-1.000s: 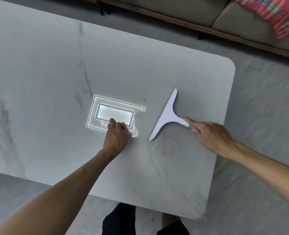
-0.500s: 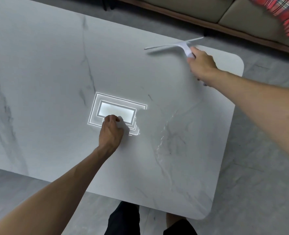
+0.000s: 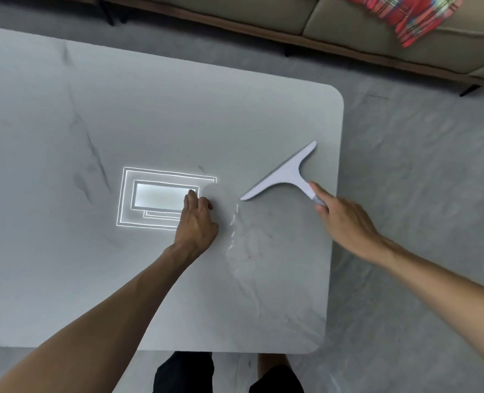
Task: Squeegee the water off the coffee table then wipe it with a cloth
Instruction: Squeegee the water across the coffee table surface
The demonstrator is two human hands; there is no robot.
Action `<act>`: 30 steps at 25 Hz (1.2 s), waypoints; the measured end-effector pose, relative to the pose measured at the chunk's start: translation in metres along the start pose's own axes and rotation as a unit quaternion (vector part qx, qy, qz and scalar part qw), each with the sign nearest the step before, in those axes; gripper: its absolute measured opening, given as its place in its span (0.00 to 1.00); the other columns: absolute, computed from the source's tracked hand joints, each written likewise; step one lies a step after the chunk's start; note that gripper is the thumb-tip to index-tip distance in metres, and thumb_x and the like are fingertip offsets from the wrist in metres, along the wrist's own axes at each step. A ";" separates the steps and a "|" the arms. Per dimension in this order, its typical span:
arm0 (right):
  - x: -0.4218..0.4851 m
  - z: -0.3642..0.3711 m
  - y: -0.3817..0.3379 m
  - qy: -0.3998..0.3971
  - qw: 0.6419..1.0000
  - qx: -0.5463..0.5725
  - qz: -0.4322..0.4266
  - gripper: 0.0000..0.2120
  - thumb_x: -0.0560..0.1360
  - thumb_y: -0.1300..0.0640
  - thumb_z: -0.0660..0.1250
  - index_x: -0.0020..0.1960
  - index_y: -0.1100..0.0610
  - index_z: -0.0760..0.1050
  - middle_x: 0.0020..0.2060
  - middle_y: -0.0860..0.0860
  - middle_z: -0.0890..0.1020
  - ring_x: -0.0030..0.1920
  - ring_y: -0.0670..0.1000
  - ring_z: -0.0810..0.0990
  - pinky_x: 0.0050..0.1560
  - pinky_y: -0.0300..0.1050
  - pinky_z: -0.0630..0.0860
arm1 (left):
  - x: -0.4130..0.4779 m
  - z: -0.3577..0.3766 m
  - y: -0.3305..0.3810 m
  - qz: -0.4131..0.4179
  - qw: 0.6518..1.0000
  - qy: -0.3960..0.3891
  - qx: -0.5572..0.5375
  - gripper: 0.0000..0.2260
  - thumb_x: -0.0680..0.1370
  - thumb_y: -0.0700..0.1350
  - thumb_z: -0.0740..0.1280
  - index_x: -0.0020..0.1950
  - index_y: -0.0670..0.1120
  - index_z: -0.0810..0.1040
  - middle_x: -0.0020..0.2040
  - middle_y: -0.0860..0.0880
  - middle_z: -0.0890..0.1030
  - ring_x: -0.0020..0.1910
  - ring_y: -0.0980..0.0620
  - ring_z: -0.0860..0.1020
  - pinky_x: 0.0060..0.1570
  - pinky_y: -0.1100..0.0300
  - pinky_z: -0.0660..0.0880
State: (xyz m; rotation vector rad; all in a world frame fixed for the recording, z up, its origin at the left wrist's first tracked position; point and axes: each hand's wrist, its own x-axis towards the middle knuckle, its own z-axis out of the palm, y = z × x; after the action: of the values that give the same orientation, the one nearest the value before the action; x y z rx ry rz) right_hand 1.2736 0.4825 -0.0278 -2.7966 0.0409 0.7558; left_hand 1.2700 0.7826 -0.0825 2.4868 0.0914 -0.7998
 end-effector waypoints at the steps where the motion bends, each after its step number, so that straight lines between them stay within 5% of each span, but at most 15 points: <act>1: -0.012 -0.004 0.008 -0.008 1.000 0.004 0.008 0.24 0.80 0.54 0.59 0.76 0.45 0.61 0.45 0.62 0.83 0.43 0.64 0.81 0.39 0.49 0.72 | 0.003 0.006 0.010 0.004 1.000 -0.007 0.015 0.17 0.68 0.32 0.63 0.57 0.35 0.71 0.60 0.38 0.67 0.60 0.39 0.67 0.59 0.49 0.69; 6: 0.038 -0.057 0.022 0.068 0.997 0.042 0.024 0.20 0.82 0.52 0.54 0.74 0.49 0.63 0.48 0.65 0.82 0.46 0.66 0.80 0.40 0.50 0.70 | 0.020 0.022 0.039 -0.030 0.994 -0.075 0.070 0.18 0.69 0.35 0.62 0.59 0.35 0.67 0.66 0.28 0.63 0.68 0.33 0.61 0.65 0.49 0.65; 12: 0.160 -0.095 -0.002 0.072 0.975 0.123 0.169 0.22 0.80 0.54 0.48 0.73 0.49 0.63 0.59 0.61 0.77 0.47 0.63 0.80 0.33 0.48 0.74 | 0.027 0.022 0.042 -0.050 0.990 -0.106 0.083 0.19 0.70 0.35 0.60 0.61 0.35 0.65 0.69 0.25 0.56 0.72 0.30 0.56 0.67 0.48 0.64; 15: 0.137 -0.075 -0.005 0.058 0.983 0.104 0.140 0.21 0.79 0.56 0.50 0.72 0.50 0.64 0.52 0.62 0.81 0.40 0.63 0.82 0.32 0.52 0.79 | 0.030 0.024 0.042 -0.041 0.990 -0.103 0.092 0.18 0.69 0.35 0.58 0.59 0.37 0.66 0.64 0.29 0.64 0.68 0.31 0.60 0.60 0.50 0.68; 18: 0.071 -0.041 0.011 0.041 0.990 0.090 0.098 0.22 0.80 0.58 0.55 0.74 0.53 0.62 0.53 0.66 0.80 0.50 0.67 0.80 0.44 0.52 0.74 | 0.030 0.022 0.044 -0.038 0.988 -0.108 0.100 0.17 0.68 0.35 0.57 0.57 0.37 0.67 0.59 0.31 0.66 0.60 0.34 0.64 0.53 0.52 0.69; 25: -0.036 -0.024 0.020 -0.036 0.986 0.086 0.139 0.21 0.81 0.56 0.55 0.74 0.52 0.63 0.51 0.64 0.82 0.51 0.66 0.79 0.43 0.48 0.70 | 0.030 0.015 0.048 -0.046 0.984 -0.134 0.106 0.19 0.69 0.38 0.55 0.59 0.36 0.67 0.63 0.29 0.65 0.65 0.32 0.62 0.63 0.48 0.65; 27: -0.016 -0.044 0.014 -0.026 0.985 0.085 0.145 0.18 0.82 0.53 0.54 0.70 0.52 0.67 0.49 0.64 0.82 0.47 0.65 0.81 0.38 0.45 0.70 | 0.030 0.014 0.044 -0.048 0.985 -0.136 0.090 0.18 0.70 0.35 0.57 0.60 0.35 0.67 0.66 0.27 0.62 0.70 0.31 0.59 0.63 0.48 0.66; 30: 0.051 -0.077 -0.004 0.029 0.975 0.153 0.161 0.16 0.82 0.52 0.50 0.64 0.53 0.69 0.38 0.60 0.80 0.27 0.58 0.78 0.18 0.40 0.66 | 0.029 0.011 0.035 -0.029 0.991 -0.114 0.065 0.16 0.71 0.38 0.62 0.57 0.36 0.68 0.63 0.32 0.65 0.64 0.35 0.66 0.54 0.52 0.69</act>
State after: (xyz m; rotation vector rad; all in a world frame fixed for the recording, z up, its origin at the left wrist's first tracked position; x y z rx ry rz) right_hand 1.3554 0.4695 0.0119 -2.5412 0.5822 0.6688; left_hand 1.2957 0.7441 -0.0903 2.5035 0.0315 -1.1418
